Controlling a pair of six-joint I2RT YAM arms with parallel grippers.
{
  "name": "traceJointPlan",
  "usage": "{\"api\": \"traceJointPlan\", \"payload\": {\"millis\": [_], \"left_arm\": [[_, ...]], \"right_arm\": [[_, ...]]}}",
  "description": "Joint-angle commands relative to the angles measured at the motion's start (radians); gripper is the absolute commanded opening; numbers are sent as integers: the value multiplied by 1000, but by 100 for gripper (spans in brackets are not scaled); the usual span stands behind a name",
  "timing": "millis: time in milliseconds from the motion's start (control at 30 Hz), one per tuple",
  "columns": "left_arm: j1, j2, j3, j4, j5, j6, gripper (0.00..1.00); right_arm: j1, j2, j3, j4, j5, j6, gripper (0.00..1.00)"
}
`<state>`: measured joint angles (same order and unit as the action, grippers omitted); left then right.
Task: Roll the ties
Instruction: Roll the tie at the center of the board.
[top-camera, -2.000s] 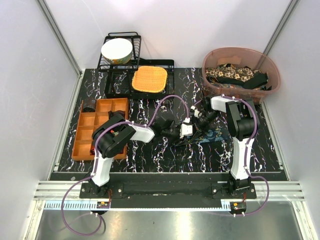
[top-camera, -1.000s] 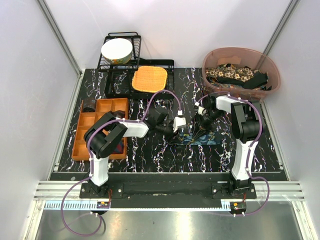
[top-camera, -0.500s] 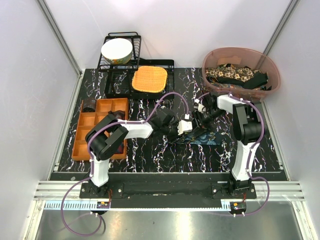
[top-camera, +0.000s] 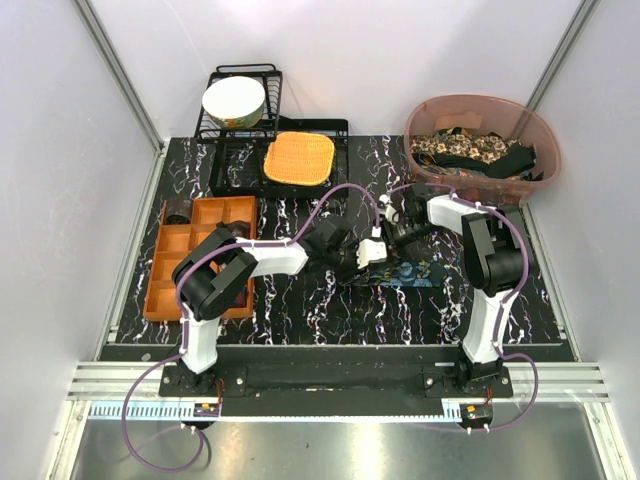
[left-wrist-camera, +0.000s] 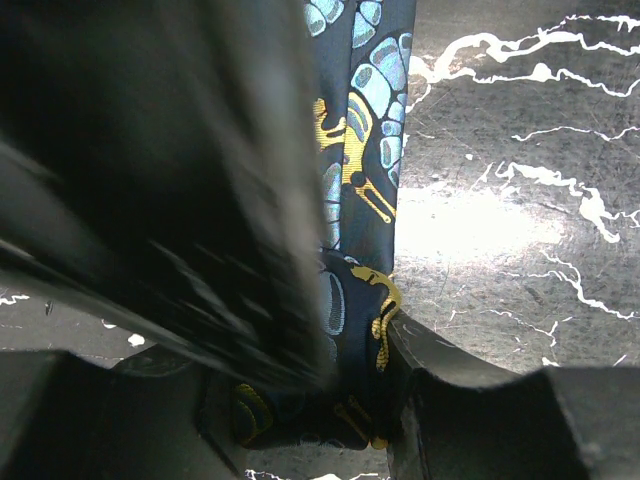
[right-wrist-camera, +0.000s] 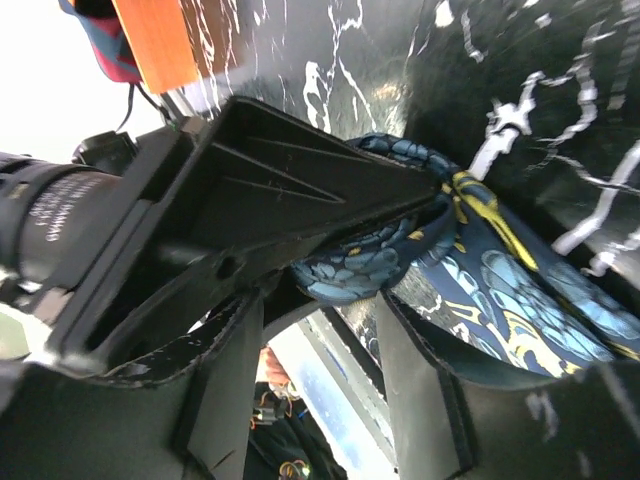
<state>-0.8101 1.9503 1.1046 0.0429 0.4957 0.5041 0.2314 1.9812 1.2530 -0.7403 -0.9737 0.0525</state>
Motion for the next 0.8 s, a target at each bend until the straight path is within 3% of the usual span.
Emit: {"api": "traceJointPlan", "payload": {"millis": [0, 67, 167, 200, 333, 567, 767], "left_arm": [[3, 76, -28, -176, -62, 37, 24], [3, 82, -22, -178, -54, 33, 24], [3, 87, -22, -175, -37, 30, 24], [5, 87, -22, -175, -34, 28, 24], [6, 91, -20, -176, -6, 40, 24], [23, 95, -22, -186, 30, 57, 27], [40, 50, -69, -88, 101, 31, 49]], "right_arm": [[29, -8, -30, 65, -19, 17, 54], [34, -16, -47, 85, -8, 18, 52], [37, -35, -66, 104, 6, 23, 38], [37, -36, -66, 102, 18, 23, 26], [37, -28, -60, 75, 142, 9, 0], [25, -38, -72, 62, 260, 7, 0], [16, -2, -78, 64, 311, 33, 0]]}}
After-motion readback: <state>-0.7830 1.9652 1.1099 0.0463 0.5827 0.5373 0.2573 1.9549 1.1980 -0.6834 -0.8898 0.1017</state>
